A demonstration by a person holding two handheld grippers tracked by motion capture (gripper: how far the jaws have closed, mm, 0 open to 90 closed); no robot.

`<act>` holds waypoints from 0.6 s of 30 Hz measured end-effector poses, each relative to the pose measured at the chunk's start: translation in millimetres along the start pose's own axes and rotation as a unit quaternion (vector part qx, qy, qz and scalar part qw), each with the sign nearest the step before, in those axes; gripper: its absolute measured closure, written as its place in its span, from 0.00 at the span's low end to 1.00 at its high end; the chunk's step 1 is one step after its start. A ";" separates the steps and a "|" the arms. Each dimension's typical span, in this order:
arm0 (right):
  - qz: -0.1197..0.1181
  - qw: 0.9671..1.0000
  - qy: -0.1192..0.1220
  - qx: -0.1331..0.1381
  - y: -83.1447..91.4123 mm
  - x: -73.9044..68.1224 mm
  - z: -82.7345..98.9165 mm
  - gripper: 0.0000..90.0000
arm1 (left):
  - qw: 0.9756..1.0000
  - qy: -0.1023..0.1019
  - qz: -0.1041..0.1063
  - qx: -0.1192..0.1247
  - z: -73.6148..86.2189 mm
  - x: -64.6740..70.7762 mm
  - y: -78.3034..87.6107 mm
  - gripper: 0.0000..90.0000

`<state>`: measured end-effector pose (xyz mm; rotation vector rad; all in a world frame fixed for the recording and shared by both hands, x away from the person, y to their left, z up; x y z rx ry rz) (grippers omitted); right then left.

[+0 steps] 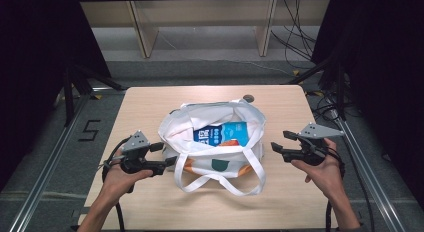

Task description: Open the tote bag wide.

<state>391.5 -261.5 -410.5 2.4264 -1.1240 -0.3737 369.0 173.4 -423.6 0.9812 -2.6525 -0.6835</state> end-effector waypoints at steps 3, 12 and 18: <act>0.002 1.000 -0.004 0.004 2.3 -0.6 6.0 0.41 | 1.000 -0.005 0.002 0.003 2.8 6.3 0.0 0.32; 0.004 1.000 -0.014 -0.015 3.1 -2.0 21.2 0.38 | 1.000 -0.021 0.005 0.010 15.3 22.5 7.6 0.31; 0.005 1.000 -0.020 -0.021 3.7 -4.5 34.2 0.38 | 1.000 -0.027 0.014 -0.003 31.0 28.9 9.6 0.31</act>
Point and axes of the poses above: each handheld gripper's, and its own axes: y roughly backward along the jaws, z roughly out of its underside, x roughly to its right, the point moved 3 cm from there along -y, roughly forward along the jaws, and after that the axes turned 4 degrees about -y, right-handed, at the moved point
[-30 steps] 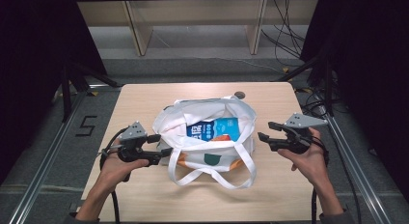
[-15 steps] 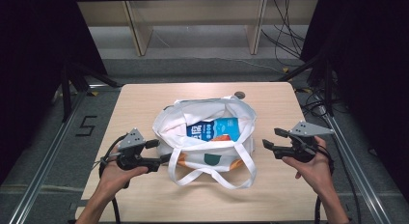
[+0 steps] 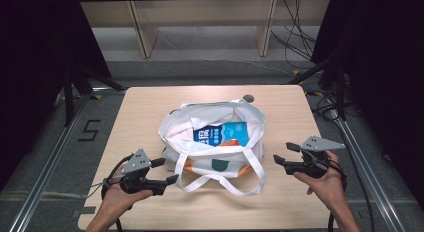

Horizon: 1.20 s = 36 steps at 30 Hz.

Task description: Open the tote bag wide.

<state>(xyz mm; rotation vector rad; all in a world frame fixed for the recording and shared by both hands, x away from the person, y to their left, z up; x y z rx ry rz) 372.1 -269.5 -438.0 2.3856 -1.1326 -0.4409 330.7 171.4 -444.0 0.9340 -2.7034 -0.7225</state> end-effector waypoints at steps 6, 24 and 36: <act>-0.001 1.000 -0.008 -0.007 2.0 -1.0 12.9 0.37 | 1.000 0.020 -0.002 -0.004 16.6 5.0 0.0 0.31; -0.002 0.999 -0.032 -0.007 9.1 -10.9 56.0 0.34 | 1.000 0.025 -0.018 -0.002 56.1 19.5 2.1 0.27; -0.011 0.999 0.013 -0.035 11.5 -30.9 78.9 0.33 | 0.999 -0.005 -0.026 -0.023 69.8 27.3 0.9 0.27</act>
Point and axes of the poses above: each handheld gripper's, and its own axes: y roughly backward along the jaws, z roughly out of its underside, x roughly to its right, the point moved 3 cm from there along -y, roughly forward along the jaws, and after that the axes turned 4 degrees about -y, right-handed, at the moved point
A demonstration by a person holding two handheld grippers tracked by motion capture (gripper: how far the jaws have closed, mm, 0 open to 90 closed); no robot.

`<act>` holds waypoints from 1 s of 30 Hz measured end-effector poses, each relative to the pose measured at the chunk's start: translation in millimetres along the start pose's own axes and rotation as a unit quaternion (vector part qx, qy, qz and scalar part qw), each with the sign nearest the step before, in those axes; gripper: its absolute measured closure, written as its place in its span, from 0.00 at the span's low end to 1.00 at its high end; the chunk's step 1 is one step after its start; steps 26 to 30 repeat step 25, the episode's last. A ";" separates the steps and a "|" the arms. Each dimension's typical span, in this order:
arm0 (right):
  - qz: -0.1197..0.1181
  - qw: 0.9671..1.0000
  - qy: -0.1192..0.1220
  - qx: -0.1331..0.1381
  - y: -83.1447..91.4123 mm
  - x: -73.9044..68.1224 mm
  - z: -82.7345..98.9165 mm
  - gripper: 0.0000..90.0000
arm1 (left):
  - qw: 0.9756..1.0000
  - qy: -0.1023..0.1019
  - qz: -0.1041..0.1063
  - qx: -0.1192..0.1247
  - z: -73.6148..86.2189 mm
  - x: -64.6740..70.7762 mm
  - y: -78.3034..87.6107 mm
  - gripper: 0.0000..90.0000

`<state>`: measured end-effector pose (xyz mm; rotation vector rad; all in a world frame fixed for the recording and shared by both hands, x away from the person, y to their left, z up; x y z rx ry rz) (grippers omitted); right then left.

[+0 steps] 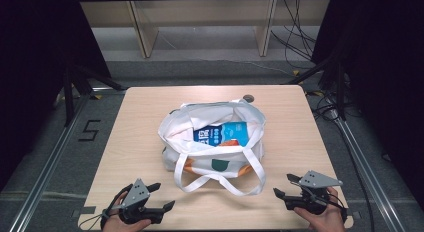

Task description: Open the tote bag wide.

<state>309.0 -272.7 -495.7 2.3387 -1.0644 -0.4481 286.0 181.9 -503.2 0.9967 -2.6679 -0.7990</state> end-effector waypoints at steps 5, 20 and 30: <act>-0.009 1.000 0.001 -0.012 -0.6 -5.5 8.7 0.33 | 1.000 0.031 -0.006 0.004 3.0 0.8 -2.7 0.26; -0.007 1.000 0.004 -0.029 -1.9 -8.0 16.9 0.33 | 1.000 0.024 -0.008 -0.005 5.0 -3.9 -3.3 0.26; -0.006 0.999 0.004 -0.032 -2.4 -7.4 17.3 0.33 | 1.000 0.016 -0.007 -0.007 5.5 -5.8 -3.6 0.26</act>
Point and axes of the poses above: each handheld gripper's, and its own axes: y roughly backward along the jaws, z roughly out of its underside, x roughly to its right, the point moved 3 cm from there along -y, roughly forward along the jaws, and after that the axes turned 4 degrees about -y, right-handed, at the moved point
